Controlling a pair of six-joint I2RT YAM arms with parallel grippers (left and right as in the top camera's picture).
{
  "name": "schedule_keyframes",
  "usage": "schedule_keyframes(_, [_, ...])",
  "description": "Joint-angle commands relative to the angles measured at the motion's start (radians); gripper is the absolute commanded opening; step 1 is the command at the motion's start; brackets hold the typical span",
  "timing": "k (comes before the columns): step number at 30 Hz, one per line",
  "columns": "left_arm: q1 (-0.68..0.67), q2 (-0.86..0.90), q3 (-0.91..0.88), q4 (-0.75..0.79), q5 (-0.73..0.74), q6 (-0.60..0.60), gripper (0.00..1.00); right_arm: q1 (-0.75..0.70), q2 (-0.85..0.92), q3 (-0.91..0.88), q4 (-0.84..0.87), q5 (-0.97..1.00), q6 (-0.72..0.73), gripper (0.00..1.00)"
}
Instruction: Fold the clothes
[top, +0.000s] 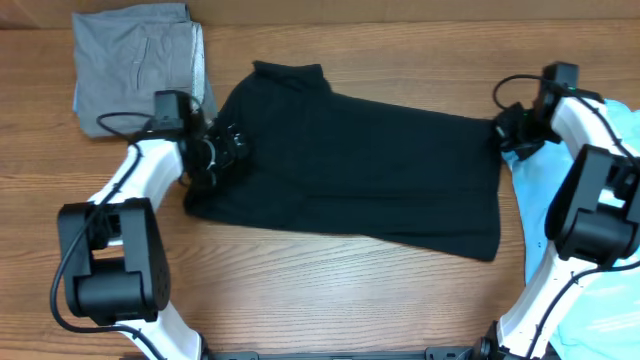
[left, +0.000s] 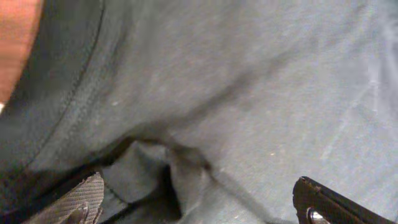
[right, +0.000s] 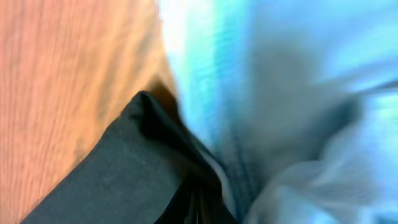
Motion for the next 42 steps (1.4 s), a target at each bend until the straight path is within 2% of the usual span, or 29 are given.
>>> schedule_keyframes(1, [-0.036, 0.013, 0.015, 0.032, -0.004, 0.026, 1.00, -0.051, 0.095, -0.012, -0.082, 0.151, -0.049, 0.04])
schedule_keyframes(9, [-0.044, 0.013, 0.023, 0.024, 0.001, 0.069, 1.00, -0.047, -0.032, 0.149, -0.267, 0.132, -0.087, 0.04])
schedule_keyframes(15, [-0.068, 0.013, 0.093, -0.090, 0.022, 0.207, 1.00, -0.042, -0.184, 0.302, -0.459, 0.086, -0.122, 0.17])
schedule_keyframes(16, [-0.076, 0.013, 0.113, -0.129, 0.015, 0.220, 1.00, -0.042, -0.210, 0.317, -0.490, 0.077, -0.130, 0.27])
schedule_keyframes(18, [-0.089, 0.013, 0.144, -0.208, -0.012, 0.217, 1.00, -0.042, -0.260, 0.324, -0.537, 0.053, -0.151, 0.54])
schedule_keyframes(20, [-0.098, 0.013, 0.159, -0.268, -0.015, 0.217, 1.00, -0.042, -0.301, 0.324, -0.588, 0.037, -0.169, 0.73])
schedule_keyframes(21, [-0.104, 0.013, 0.161, -0.289, -0.016, 0.212, 1.00, -0.042, -0.315, 0.324, -0.618, 0.026, -0.181, 0.77])
schedule_keyframes(24, [-0.117, 0.013, 0.159, -0.327, -0.024, 0.200, 1.00, -0.033, -0.333, 0.323, -0.708, 0.024, -0.204, 0.78])
schedule_keyframes(29, [-0.123, 0.013, 0.159, -0.370, -0.098, 0.150, 1.00, 0.015, -0.335, 0.320, -0.826, 0.039, -0.214, 0.71])
schedule_keyframes(42, [-0.121, 0.051, 0.160, -0.349, -0.111, 0.180, 1.00, 0.228, -0.641, 0.142, -0.826, 0.129, -0.146, 0.77])
